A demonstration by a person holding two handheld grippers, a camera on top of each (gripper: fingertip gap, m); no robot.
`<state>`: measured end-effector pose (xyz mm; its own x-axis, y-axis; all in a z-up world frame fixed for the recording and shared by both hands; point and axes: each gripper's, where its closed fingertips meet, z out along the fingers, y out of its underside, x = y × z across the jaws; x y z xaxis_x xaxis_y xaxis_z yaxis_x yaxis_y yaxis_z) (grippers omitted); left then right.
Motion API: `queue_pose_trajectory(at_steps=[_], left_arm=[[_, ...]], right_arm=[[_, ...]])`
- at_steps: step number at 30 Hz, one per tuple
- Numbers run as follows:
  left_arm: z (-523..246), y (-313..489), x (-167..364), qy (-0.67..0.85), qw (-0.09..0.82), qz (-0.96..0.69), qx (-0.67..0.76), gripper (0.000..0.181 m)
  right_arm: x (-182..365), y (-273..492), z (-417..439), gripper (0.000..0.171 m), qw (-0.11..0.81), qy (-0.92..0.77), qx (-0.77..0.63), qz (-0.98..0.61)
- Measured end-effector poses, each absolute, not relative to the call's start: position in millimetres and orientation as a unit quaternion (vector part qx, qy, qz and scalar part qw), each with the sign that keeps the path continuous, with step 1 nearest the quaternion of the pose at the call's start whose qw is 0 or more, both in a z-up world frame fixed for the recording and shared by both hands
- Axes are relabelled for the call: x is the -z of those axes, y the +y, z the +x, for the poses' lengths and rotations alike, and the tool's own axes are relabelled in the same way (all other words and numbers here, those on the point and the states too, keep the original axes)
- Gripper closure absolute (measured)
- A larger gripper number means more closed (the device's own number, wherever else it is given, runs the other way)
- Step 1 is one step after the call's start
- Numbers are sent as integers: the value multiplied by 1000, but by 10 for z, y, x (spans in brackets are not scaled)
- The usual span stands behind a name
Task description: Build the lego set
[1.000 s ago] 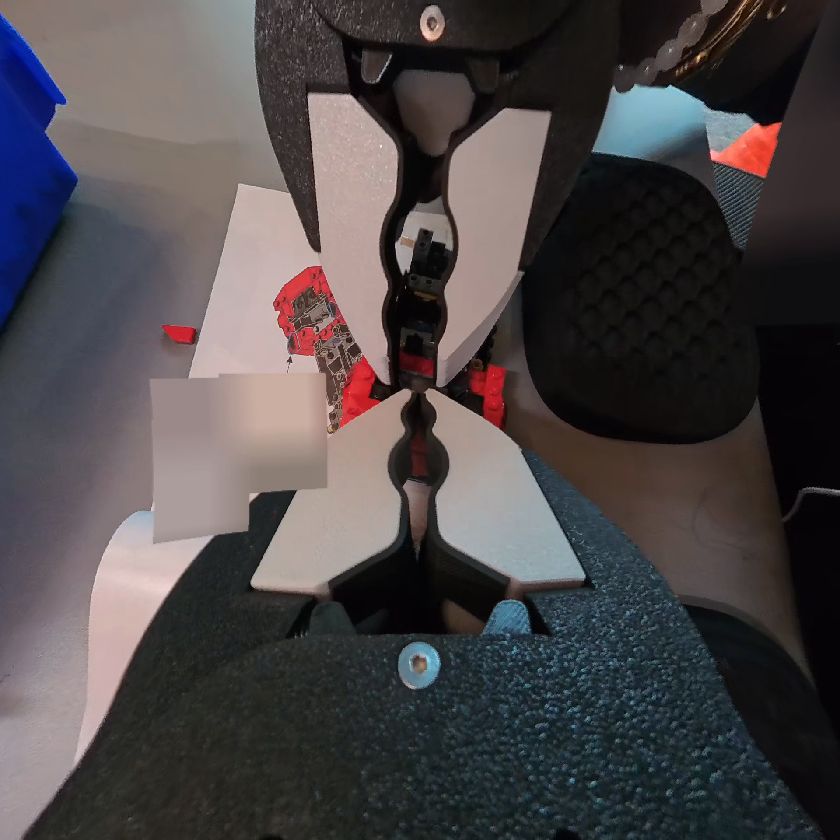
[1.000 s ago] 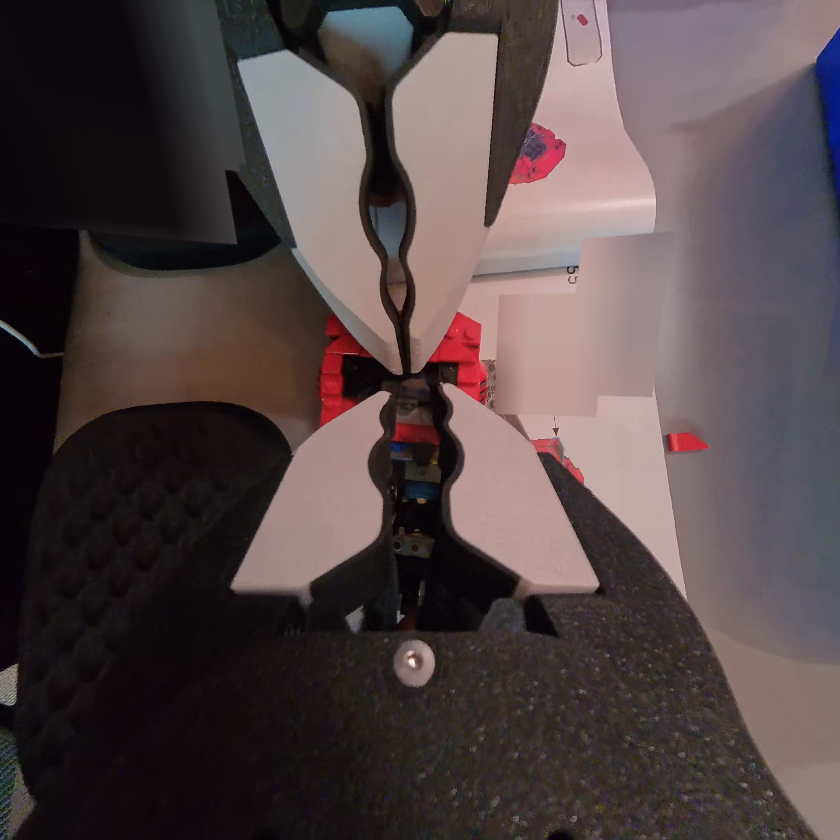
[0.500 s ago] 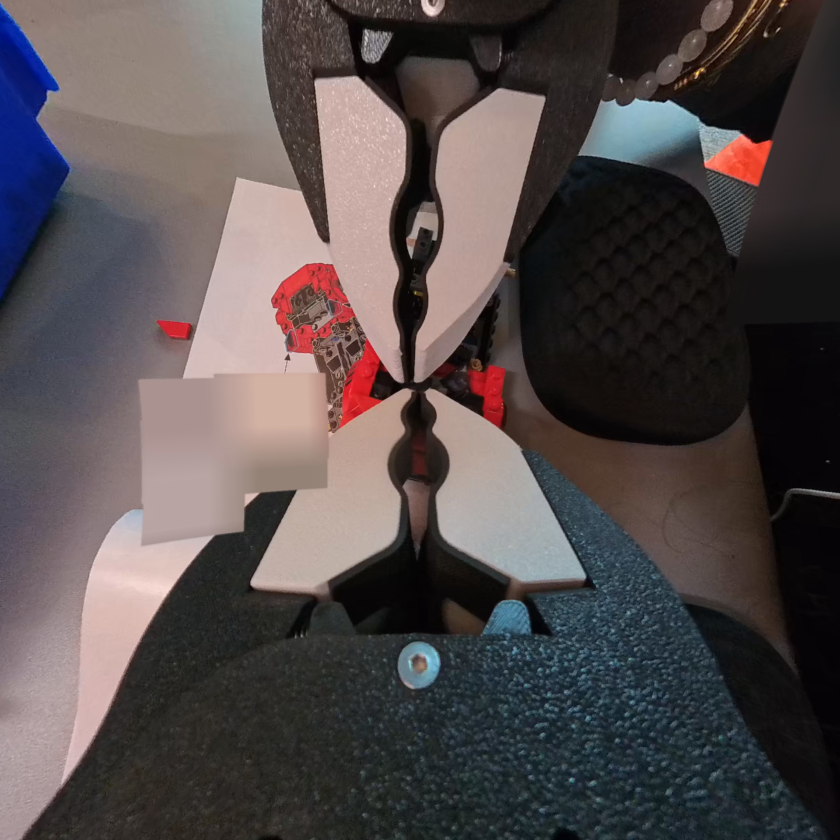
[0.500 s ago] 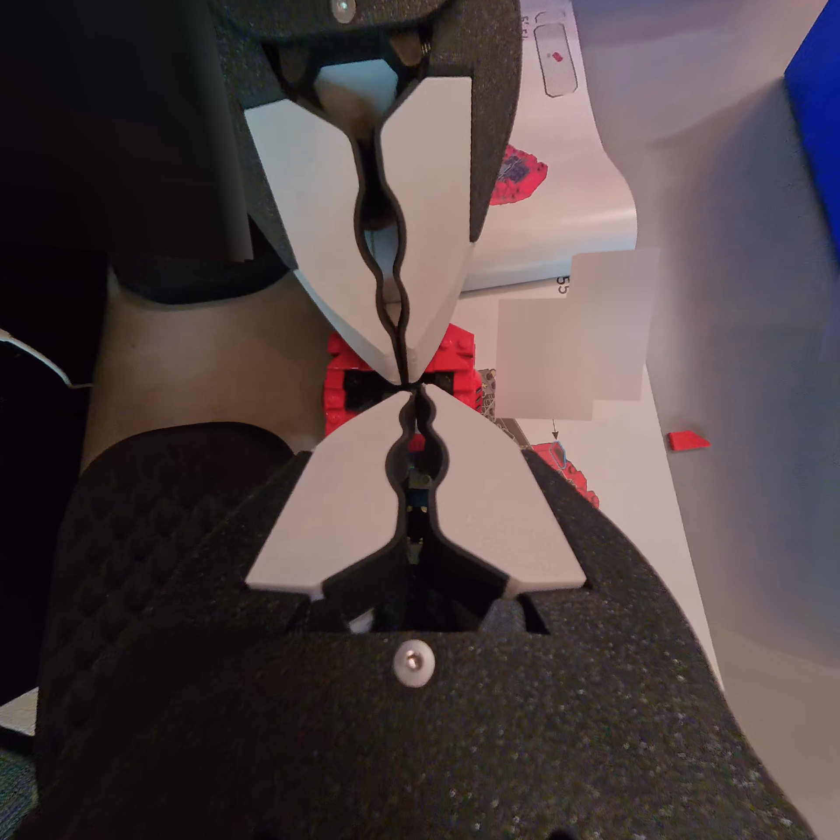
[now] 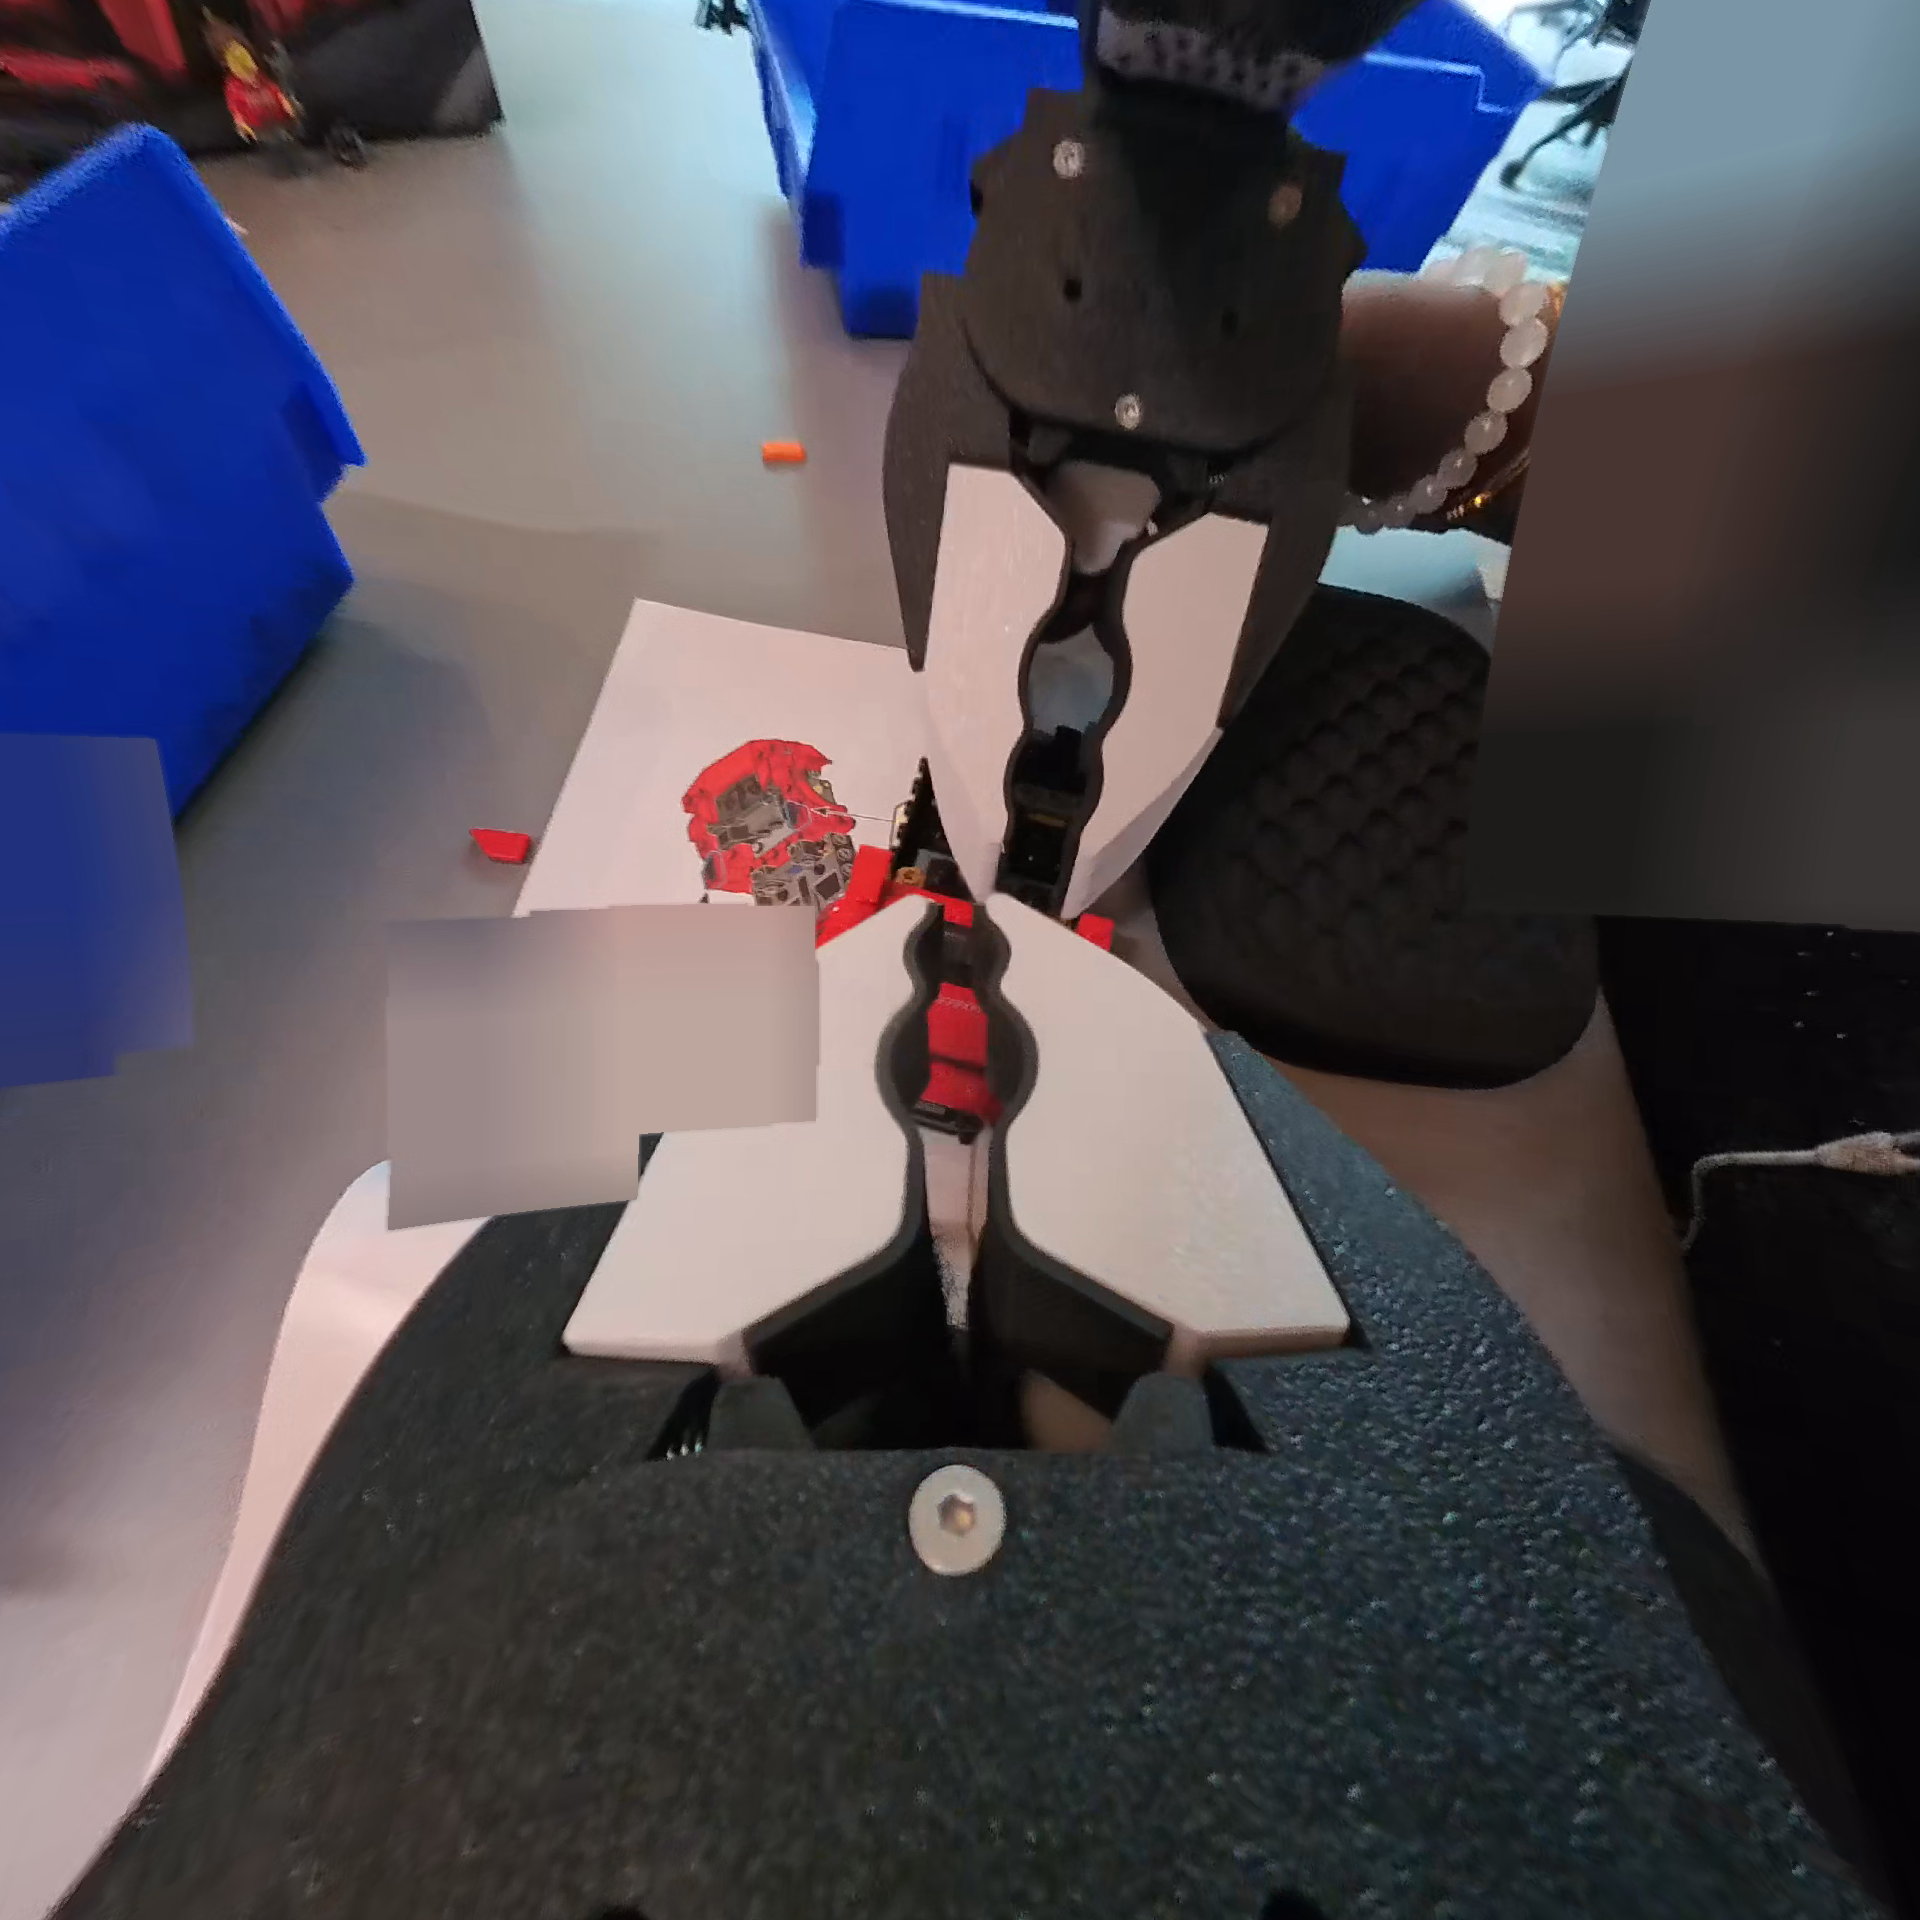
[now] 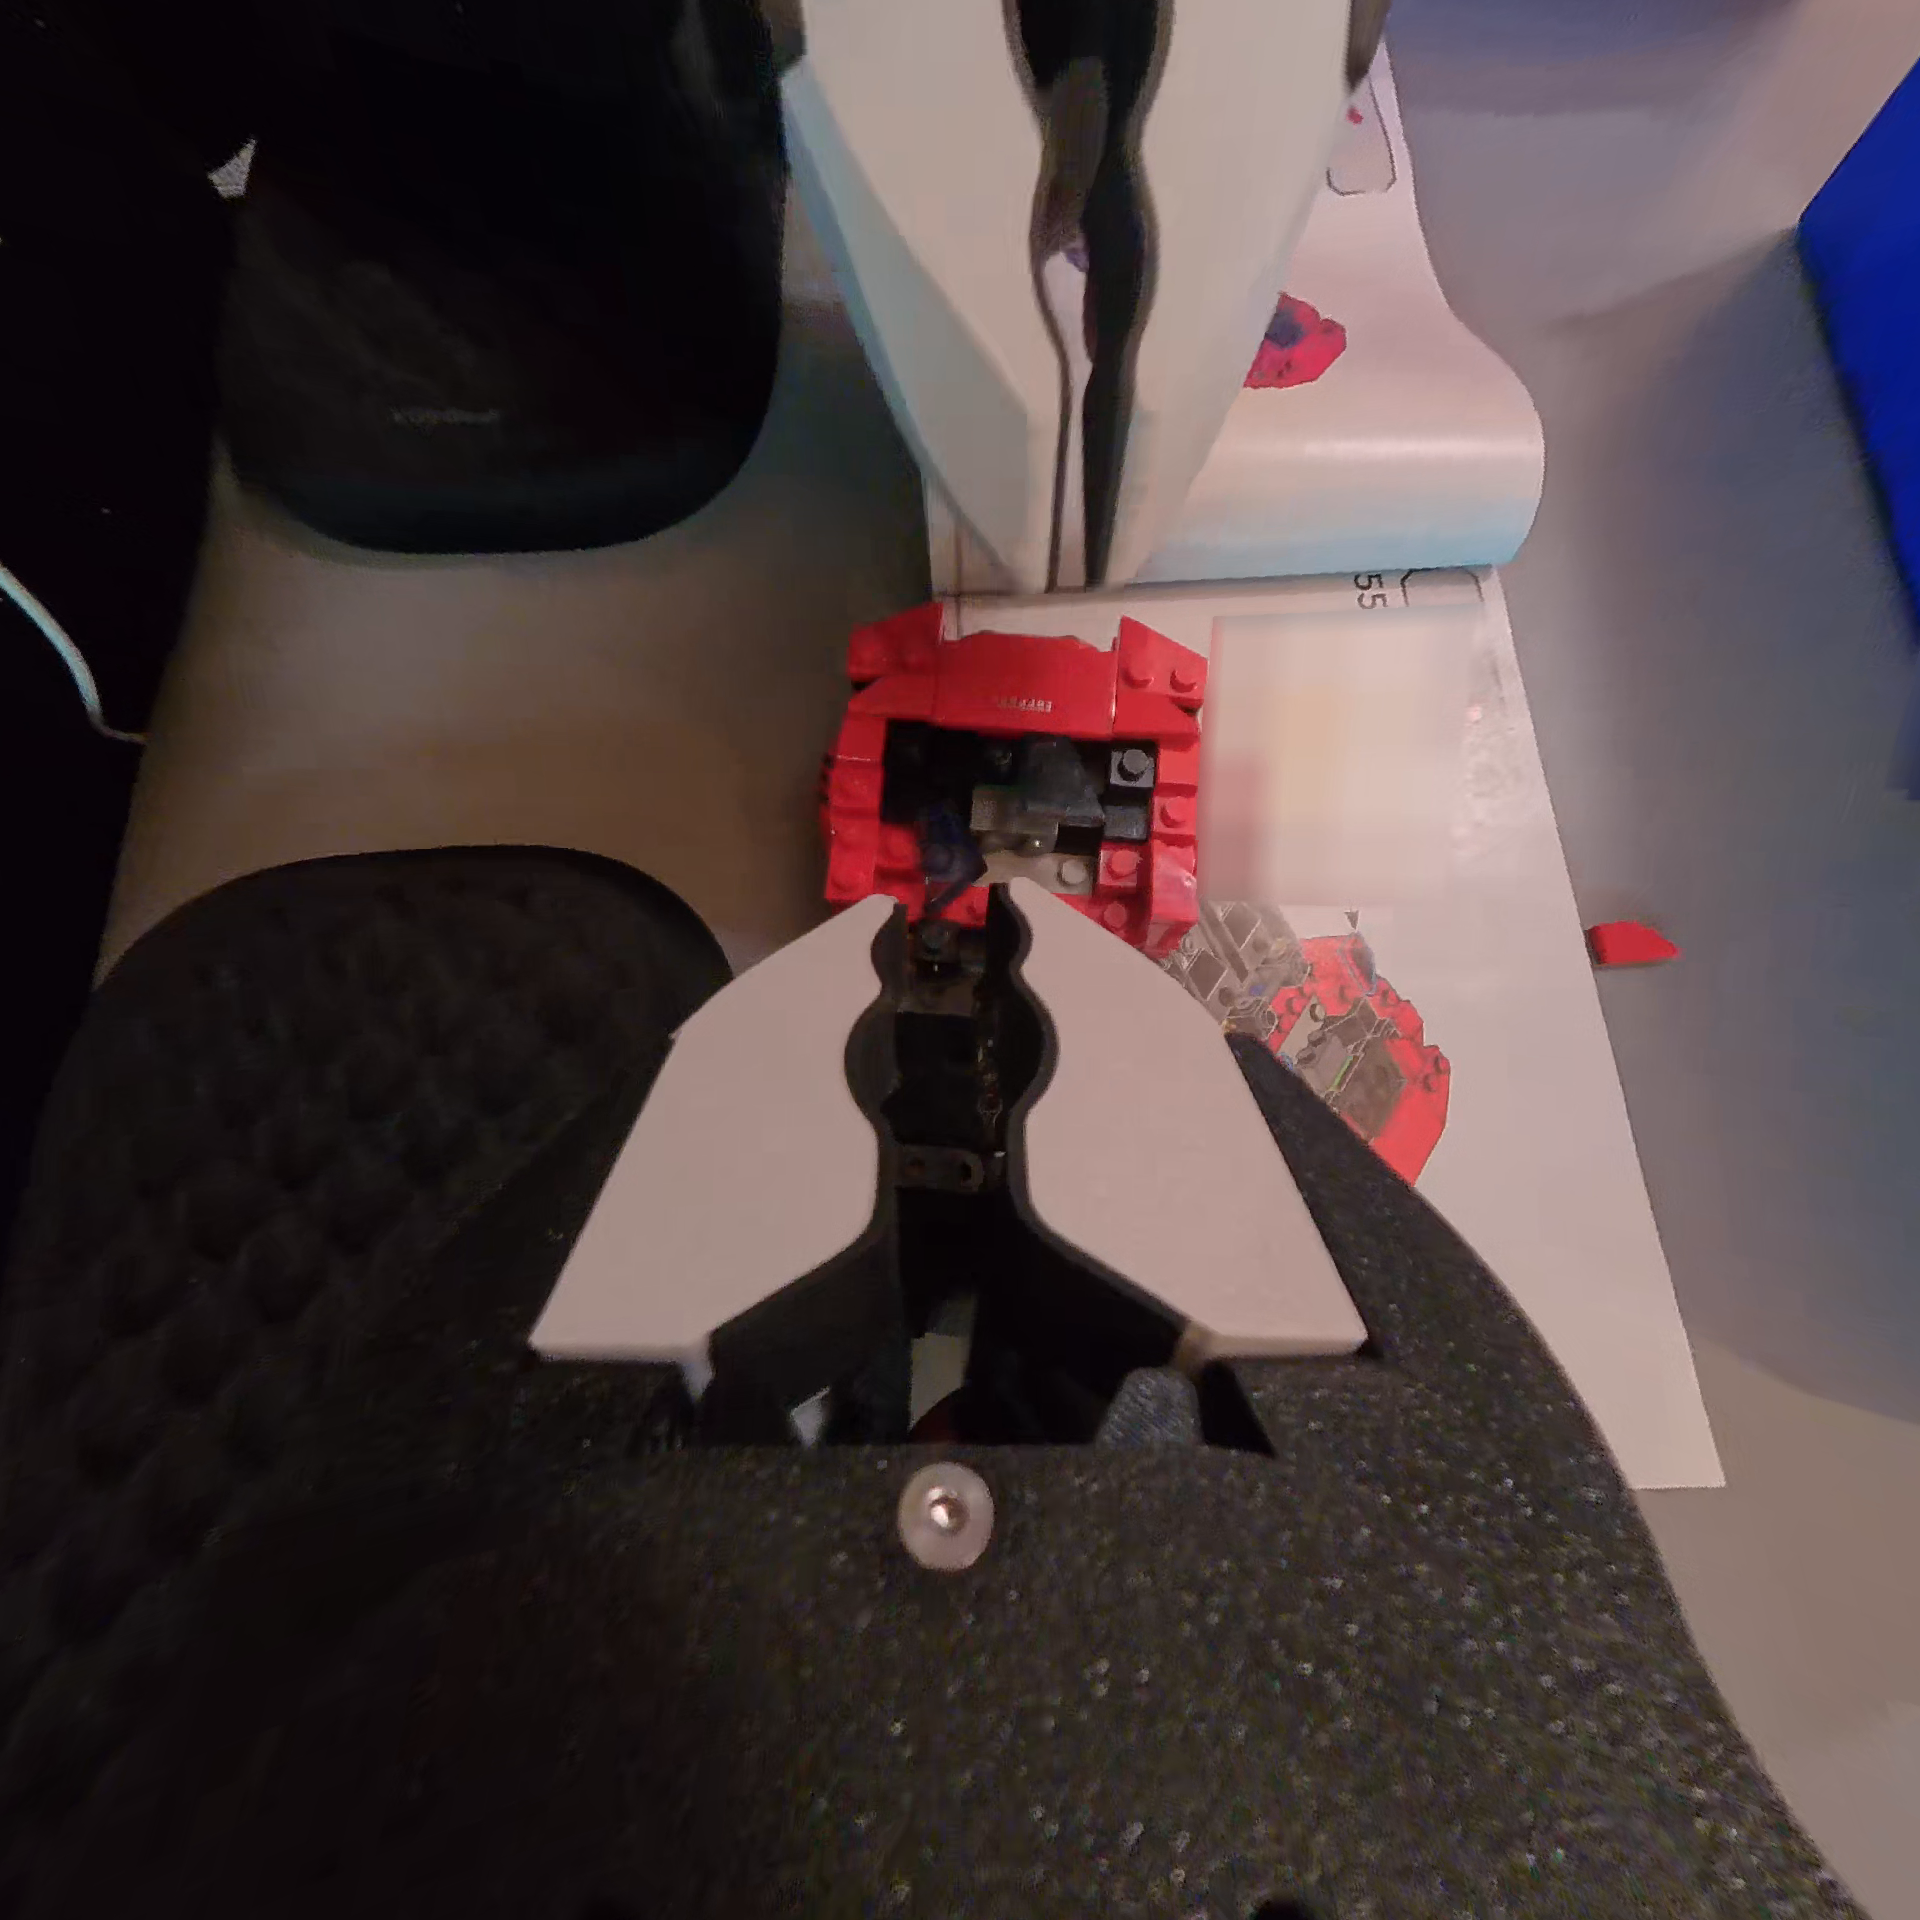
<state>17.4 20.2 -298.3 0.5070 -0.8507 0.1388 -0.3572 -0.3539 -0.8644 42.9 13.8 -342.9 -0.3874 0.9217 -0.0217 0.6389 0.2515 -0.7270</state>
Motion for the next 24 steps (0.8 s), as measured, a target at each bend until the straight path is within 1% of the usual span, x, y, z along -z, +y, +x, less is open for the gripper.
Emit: queue_pose_trajectory(at_steps=[4,7,10,13,16,18,21,23,24], left_arm=[[79,234,2888,373,437,-762,299,176],[44,246,2809,365,460,-753,298,176],[32,249,2751,356,477,-746,298,171],[44,208,2783,359,474,-747,298,169],[85,161,2882,364,458,-756,293,159],[130,119,2968,375,442,-763,285,157],[169,130,3050,370,431,-779,266,151],[192,185,3043,349,444,-788,247,150],[180,251,3003,328,466,-789,230,150]], right_arm=[[3468,132,418,159,206,-774,-317,-507],[3466,109,413,165,206,-778,-318,-502],[3459,152,410,167,229,-776,-304,-503],[3436,157,409,168,240,-769,-309,-506],[3356,187,394,170,269,-757,-314,-507],[3339,187,397,170,277,-756,-310,-505],[3273,286,377,170,322,-750,-280,-506],[3121,427,341,169,393,-732,-231,-506],[3001,500,319,169,440,-714,-205,-506]])
